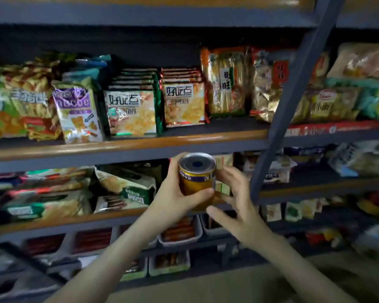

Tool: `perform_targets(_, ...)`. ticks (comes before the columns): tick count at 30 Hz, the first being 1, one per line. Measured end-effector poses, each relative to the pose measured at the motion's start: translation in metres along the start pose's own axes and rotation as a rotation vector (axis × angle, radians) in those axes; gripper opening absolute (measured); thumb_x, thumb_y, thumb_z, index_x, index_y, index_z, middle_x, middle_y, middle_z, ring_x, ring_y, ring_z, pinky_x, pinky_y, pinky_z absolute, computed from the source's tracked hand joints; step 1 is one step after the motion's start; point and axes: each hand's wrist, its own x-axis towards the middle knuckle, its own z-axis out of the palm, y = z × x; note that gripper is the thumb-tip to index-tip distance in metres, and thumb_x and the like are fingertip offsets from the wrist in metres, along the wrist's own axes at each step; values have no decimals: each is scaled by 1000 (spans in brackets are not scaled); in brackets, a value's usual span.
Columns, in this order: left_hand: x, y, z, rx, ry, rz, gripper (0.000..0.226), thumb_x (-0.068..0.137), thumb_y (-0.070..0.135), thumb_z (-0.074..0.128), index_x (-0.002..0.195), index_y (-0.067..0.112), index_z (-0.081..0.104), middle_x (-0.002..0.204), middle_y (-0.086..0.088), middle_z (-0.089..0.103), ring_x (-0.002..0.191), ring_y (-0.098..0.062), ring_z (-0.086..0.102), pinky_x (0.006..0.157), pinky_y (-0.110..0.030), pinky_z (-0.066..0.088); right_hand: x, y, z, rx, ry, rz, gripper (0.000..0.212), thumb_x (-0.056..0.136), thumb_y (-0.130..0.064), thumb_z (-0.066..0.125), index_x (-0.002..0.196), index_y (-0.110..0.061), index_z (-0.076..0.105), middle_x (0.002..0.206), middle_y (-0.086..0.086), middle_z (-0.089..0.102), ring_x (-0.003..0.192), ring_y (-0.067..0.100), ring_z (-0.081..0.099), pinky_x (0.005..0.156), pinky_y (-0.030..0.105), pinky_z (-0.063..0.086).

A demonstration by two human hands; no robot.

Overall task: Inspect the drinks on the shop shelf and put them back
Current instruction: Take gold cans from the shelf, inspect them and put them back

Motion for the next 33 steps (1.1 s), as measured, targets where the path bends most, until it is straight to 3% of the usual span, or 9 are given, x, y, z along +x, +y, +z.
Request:
perform_targets(5, -29, -12, 6, 359, 60, 156, 70, 72, 38, 74, 124, 56, 31, 122, 32, 50, 116, 8, 50, 90, -7, 40, -1, -14, 5, 96, -58, 215, 63, 78, -47, 67, 132, -43, 36, 130, -29, 50, 127, -1, 46, 101, 27, 44)
perform_targets(7, -33, -17, 8, 499, 89, 214, 65, 73, 41, 65, 129, 49, 33, 123, 26, 46, 116, 2, 48, 92, -10, 40, 0, -14, 10, 29, -58, 246, 68, 74, -50, 77, 129, -44, 37, 123, -32, 52, 121, -5, 49, 101, 28, 45)
perform_targets(11, -37, -24, 10, 595, 134, 265, 70, 75, 27, 69, 135, 30, 34, 130, 2, 51, 119, -15, 50, 98, -39, 46, 3, -14, 12, -90, 2, 191, 69, 69, -37, 82, 124, -41, 40, 119, -28, 55, 115, -6, 52, 96, 19, 45)
perform_targets(13, -38, -26, 8, 582, 120, 265, 69, 77, 31, 69, 137, 29, 34, 132, 0, 50, 122, -16, 49, 100, -40, 44, 3, -12, 9, -39, 9, 190, 69, 67, -34, 86, 124, -38, 46, 117, -22, 59, 115, 1, 56, 94, 21, 48)
perform_targets(18, -47, -21, -8, 267, 2, 93, 77, 73, 41, 78, 137, 34, 37, 135, 15, 46, 128, -12, 48, 100, -35, 47, 5, -20, 6, 622, 83, 534, 38, 80, -29, 73, 116, -22, 63, 115, 5, 68, 105, 22, 67, 75, 34, 58)
perform_targets(21, -50, -19, -11, 261, -39, 62, 85, 73, 37, 80, 142, 43, 30, 140, 18, 42, 132, -11, 45, 103, -39, 46, 13, -21, 5, 1007, 158, 777, 45, 80, -32, 63, 122, -16, 58, 115, 15, 69, 103, 30, 68, 69, 40, 59)
perform_targets(26, -40, -12, -3, 361, 36, 155, 89, 74, 25, 81, 141, 36, 24, 143, 15, 39, 134, 1, 37, 106, -18, 37, 16, -22, 6, 1162, 72, 1000, 56, 84, -39, 63, 127, -5, 56, 116, 25, 66, 92, 34, 70, 59, 34, 60)
perform_targets(30, -30, -2, 3, 291, 179, 7, 71, 61, 48, 81, 123, 39, 47, 114, 25, 61, 108, 6, 58, 87, -16, 50, 18, -14, -5, 813, -133, 1045, 63, 83, -57, 54, 126, -11, 57, 118, 23, 65, 100, 34, 68, 84, 45, 57)
perform_targets(33, -20, 1, 1, 252, 224, -164, 64, 57, 62, 75, 111, 35, 58, 95, 12, 69, 85, 3, 65, 72, -19, 54, 19, -12, -15, 347, -181, 733, 67, 78, -68, 59, 135, -36, 43, 137, -1, 54, 114, 9, 59, 96, 32, 49)
